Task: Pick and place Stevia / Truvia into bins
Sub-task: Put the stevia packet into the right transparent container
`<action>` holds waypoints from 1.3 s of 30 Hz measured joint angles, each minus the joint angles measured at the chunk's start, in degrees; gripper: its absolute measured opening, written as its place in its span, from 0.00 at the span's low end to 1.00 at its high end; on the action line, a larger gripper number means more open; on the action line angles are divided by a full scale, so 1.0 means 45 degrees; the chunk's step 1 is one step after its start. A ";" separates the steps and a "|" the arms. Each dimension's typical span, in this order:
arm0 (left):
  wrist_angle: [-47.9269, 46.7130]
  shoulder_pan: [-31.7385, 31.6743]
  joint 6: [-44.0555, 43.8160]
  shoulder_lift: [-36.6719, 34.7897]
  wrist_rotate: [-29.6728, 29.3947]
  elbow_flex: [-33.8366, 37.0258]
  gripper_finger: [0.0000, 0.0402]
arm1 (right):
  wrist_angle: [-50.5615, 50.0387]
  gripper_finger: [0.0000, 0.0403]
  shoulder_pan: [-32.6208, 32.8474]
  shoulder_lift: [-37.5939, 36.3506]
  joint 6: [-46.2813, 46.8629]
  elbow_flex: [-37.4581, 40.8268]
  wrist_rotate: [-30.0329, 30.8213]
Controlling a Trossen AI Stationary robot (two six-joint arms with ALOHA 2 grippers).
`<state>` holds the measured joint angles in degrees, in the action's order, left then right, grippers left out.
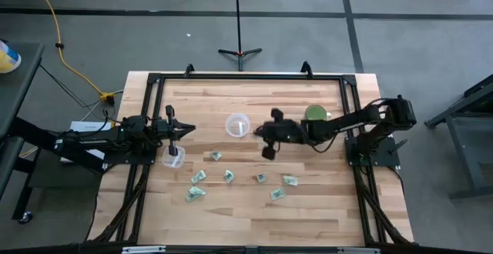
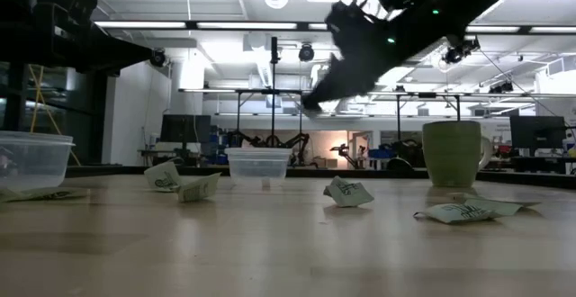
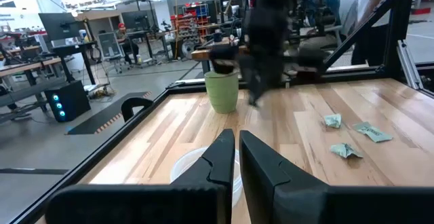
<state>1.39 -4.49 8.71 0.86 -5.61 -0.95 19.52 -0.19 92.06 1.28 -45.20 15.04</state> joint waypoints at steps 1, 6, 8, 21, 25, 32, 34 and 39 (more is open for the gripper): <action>0.0000 0.0005 0.0001 0.0000 0.0000 0.0005 0.15 | 0.0648 0.01 -0.0202 0.0142 -0.0274 -0.0002 0.0049; -0.0002 0.0000 -0.0001 0.0000 0.0000 0.0002 0.15 | 0.3787 0.02 -0.0985 0.1401 -0.0648 -0.0002 -0.0593; -0.0005 0.0000 -0.0002 0.0000 0.0000 0.0003 0.15 | 0.4880 0.01 -0.1193 0.2016 -0.0727 -0.0002 -0.0750; -0.0068 0.0000 0.0001 0.0004 0.0000 0.0000 0.15 | 0.3701 0.01 -0.1539 0.4282 -0.1644 -0.2367 -0.1554; -0.0105 0.0000 -0.0002 0.0005 0.0000 0.0005 0.15 | 0.1331 0.10 -0.1555 0.4277 -0.1774 -0.3571 -0.0750; -0.0160 0.0000 -0.0004 0.0000 0.0000 0.0000 0.15 | -0.1947 0.37 -0.1541 0.4273 -0.1506 -0.5066 -0.0752; -0.0160 0.0000 -0.0002 0.0000 0.0000 0.0005 0.15 | -0.2142 0.43 -0.1544 0.4273 -0.1279 -0.5260 -0.1103; -0.0160 0.0000 -0.0002 0.0002 0.0000 0.0002 0.15 | -0.1256 0.54 -0.1530 0.4268 -0.1379 -0.5505 -0.5001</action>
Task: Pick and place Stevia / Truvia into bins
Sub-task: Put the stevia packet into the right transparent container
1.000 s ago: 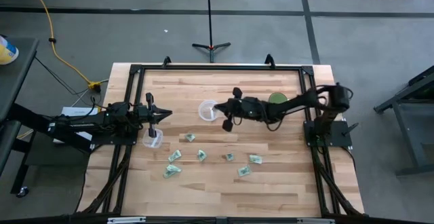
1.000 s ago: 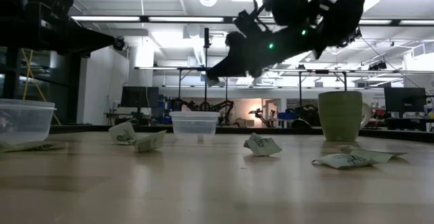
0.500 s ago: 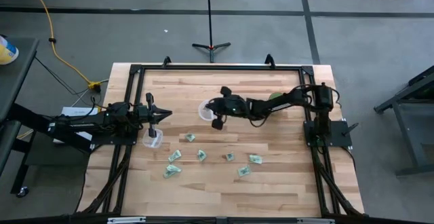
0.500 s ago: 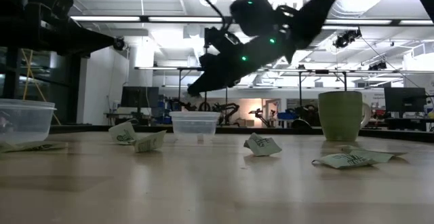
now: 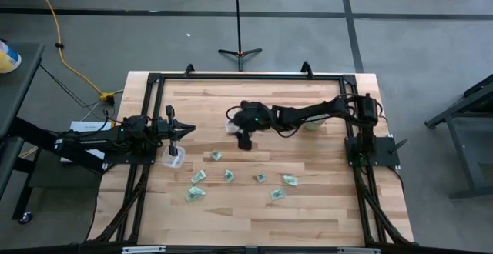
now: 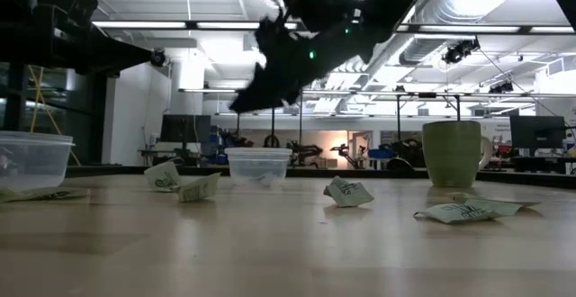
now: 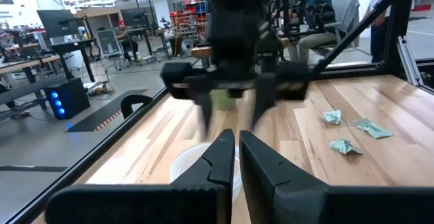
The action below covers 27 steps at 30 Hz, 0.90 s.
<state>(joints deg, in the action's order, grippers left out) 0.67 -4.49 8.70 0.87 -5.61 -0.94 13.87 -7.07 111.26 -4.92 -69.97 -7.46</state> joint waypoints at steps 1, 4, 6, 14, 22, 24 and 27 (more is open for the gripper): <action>0.0000 0.0000 0.0003 -0.0001 0.0000 0.0003 0.15 | 0.0331 0.56 0.0069 0.0001 -0.0087 -0.0009 -0.0977; 0.0000 0.0000 0.0002 0.0002 0.0000 -0.0002 0.15 | 0.0877 0.57 0.0381 0.0068 -0.0096 -0.0034 -0.2198; 0.0000 0.0000 0.0002 0.0002 0.0000 -0.0002 0.15 | 0.1001 0.57 0.0681 0.0322 -0.0123 -0.0034 -0.1840; 0.0010 0.0000 0.0000 0.0002 -0.0005 0.0000 0.15 | 0.3271 0.58 0.1530 0.1863 -0.0953 -0.0012 -0.0928; 0.0015 0.0000 -0.0002 0.0003 -0.0005 0.0003 0.15 | 0.4177 0.58 0.1388 0.2979 -0.0826 -0.0349 -0.0734; 0.0015 0.0000 -0.0002 0.0003 -0.0005 0.0003 0.15 | 0.4102 0.58 0.1404 0.3387 -0.0645 -0.0877 -0.0752; 0.0015 0.0000 0.0000 0.0002 -0.0005 0.0003 0.15 | 0.3270 0.58 0.1409 0.3962 -0.0688 -0.1987 -0.0749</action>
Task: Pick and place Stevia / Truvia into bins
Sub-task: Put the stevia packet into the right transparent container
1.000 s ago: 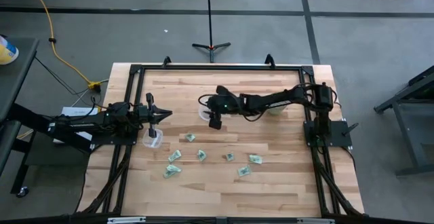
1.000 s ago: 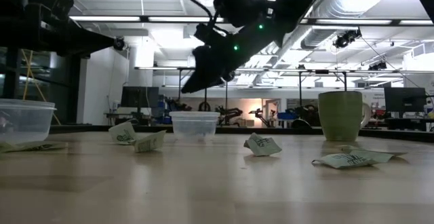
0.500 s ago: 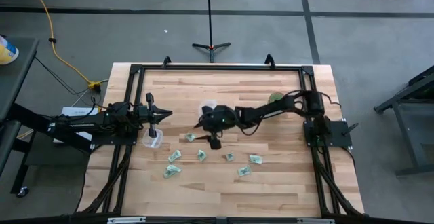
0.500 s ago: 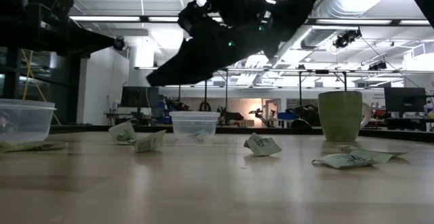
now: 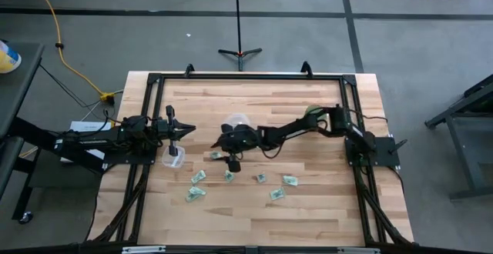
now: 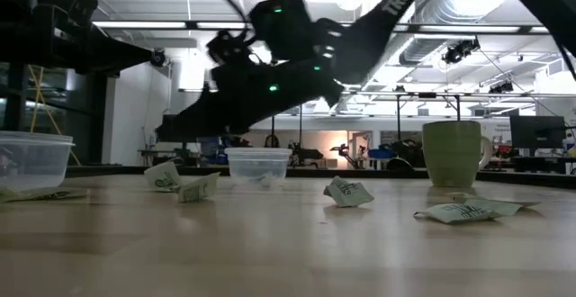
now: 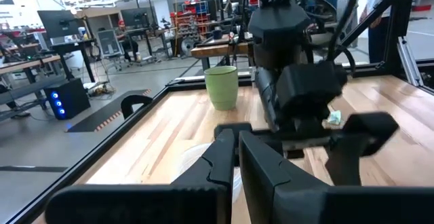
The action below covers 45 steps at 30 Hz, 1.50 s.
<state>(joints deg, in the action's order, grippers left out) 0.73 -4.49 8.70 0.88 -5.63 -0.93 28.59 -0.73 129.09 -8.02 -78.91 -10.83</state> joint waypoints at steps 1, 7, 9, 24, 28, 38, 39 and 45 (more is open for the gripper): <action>0.0000 0.0000 0.0001 0.0001 -0.0002 0.0000 0.15 | -0.0695 0.58 -0.0023 0.0132 -0.0124 -0.0417 0.0115; 0.0000 0.0000 -0.0002 -0.0004 0.0000 0.0000 0.15 | -0.4468 0.57 -0.0335 0.0823 -0.0043 -0.2630 0.0292; 0.0000 0.0000 0.0002 -0.0004 0.0000 -0.0003 0.15 | -0.5149 0.57 -0.0411 0.1098 0.0021 -0.3108 0.0269; 0.0000 0.0000 -0.0001 0.0001 0.0000 0.0000 0.15 | -0.5922 0.25 -0.0442 0.1269 0.0031 -0.3429 0.0050; 0.0000 0.0000 0.0000 -0.0001 0.0000 -0.0002 0.15 | -0.5934 0.14 -0.0442 0.1264 0.0026 -0.3434 0.0117; 0.0000 0.0000 0.0002 -0.0002 0.0000 -0.0004 0.15 | -0.5976 0.04 -0.0442 0.1011 0.0054 -0.3468 0.0141; 0.0000 0.0000 0.0003 -0.0004 0.0000 -0.0003 0.15 | -0.5922 0.04 -0.0442 0.0950 0.0051 -0.3473 0.0141; -0.0002 0.0000 -0.0002 0.0001 0.0000 -0.0005 0.15 | -0.7013 0.01 -0.0437 -0.0087 -0.0290 -0.3478 0.0643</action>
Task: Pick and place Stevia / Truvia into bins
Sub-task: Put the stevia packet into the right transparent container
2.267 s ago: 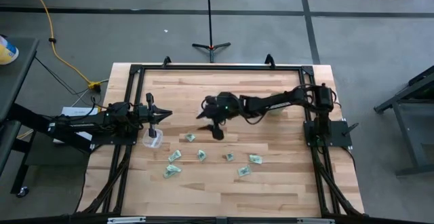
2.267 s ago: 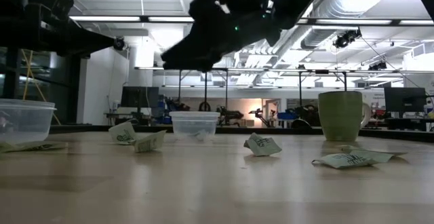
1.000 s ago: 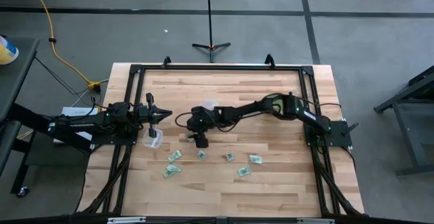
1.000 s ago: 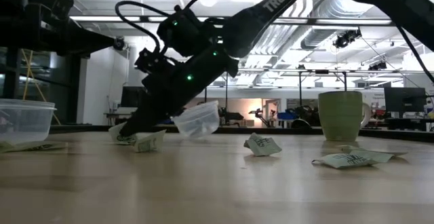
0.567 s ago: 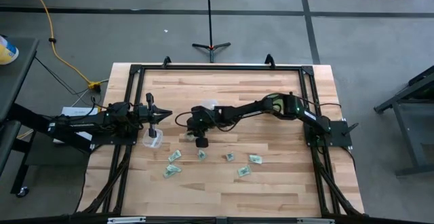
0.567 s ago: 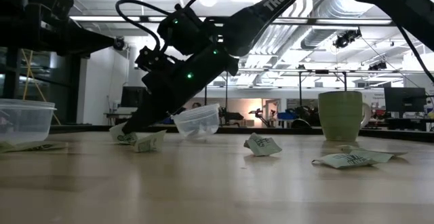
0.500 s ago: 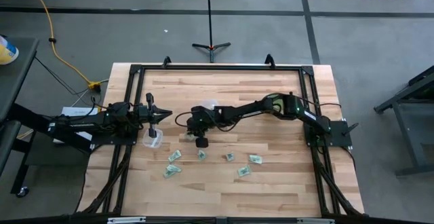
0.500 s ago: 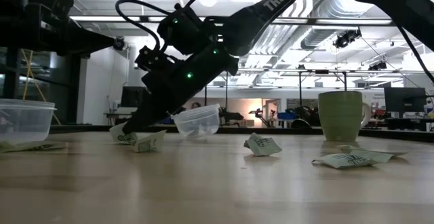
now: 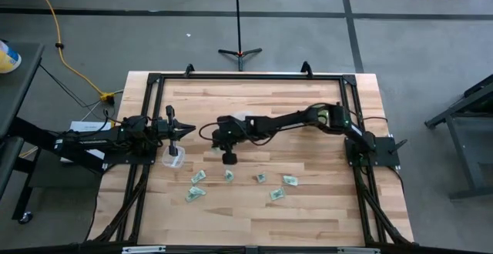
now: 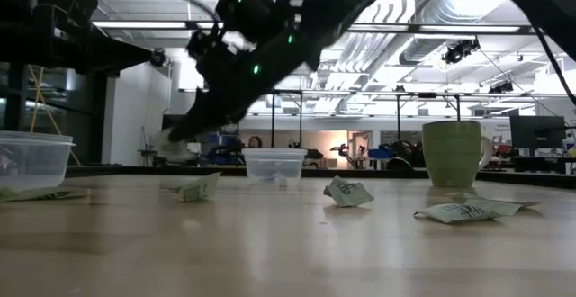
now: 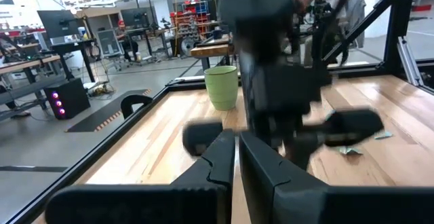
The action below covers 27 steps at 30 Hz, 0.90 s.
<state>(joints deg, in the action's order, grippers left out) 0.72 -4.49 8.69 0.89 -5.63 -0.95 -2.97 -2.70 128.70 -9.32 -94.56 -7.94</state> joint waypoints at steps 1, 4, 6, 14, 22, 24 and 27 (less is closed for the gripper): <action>-0.0003 0.0000 0.0005 0.0000 0.0000 0.0002 0.15 | -0.0422 0.01 -0.0005 -0.0261 -0.0025 0.0000 0.0422; -0.0003 0.0000 0.0001 0.0000 0.0000 0.0004 0.15 | -0.1718 0.00 -0.0027 -0.0948 -0.0467 0.0000 0.1849; -0.0003 0.0000 0.0005 0.0000 0.0000 0.0005 0.15 | -0.2606 0.01 -0.0034 -0.1380 -0.0660 0.0005 0.2908; -0.0003 0.0000 0.0000 0.0000 0.0000 0.0005 0.15 | -0.6323 0.01 -0.0261 -0.2048 -0.0625 0.0012 0.7286; -0.0003 0.0000 0.0000 0.0000 0.0000 0.0005 0.15 | -0.6577 0.05 -0.0806 -0.2030 0.0352 0.0219 0.5913; -0.0003 0.0000 0.0005 0.0000 0.0000 0.0001 0.15 | -0.6683 0.10 -0.0829 -0.2030 0.0255 0.0219 0.5876; -0.0003 0.0000 0.0001 0.0000 0.0000 0.0000 0.15 | -0.6715 0.19 -0.0826 -0.2030 -0.0033 0.0219 0.6166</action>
<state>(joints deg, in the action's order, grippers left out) 0.71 -4.49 8.69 0.89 -5.63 -0.95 -33.19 -6.42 119.57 -9.47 -93.58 19.81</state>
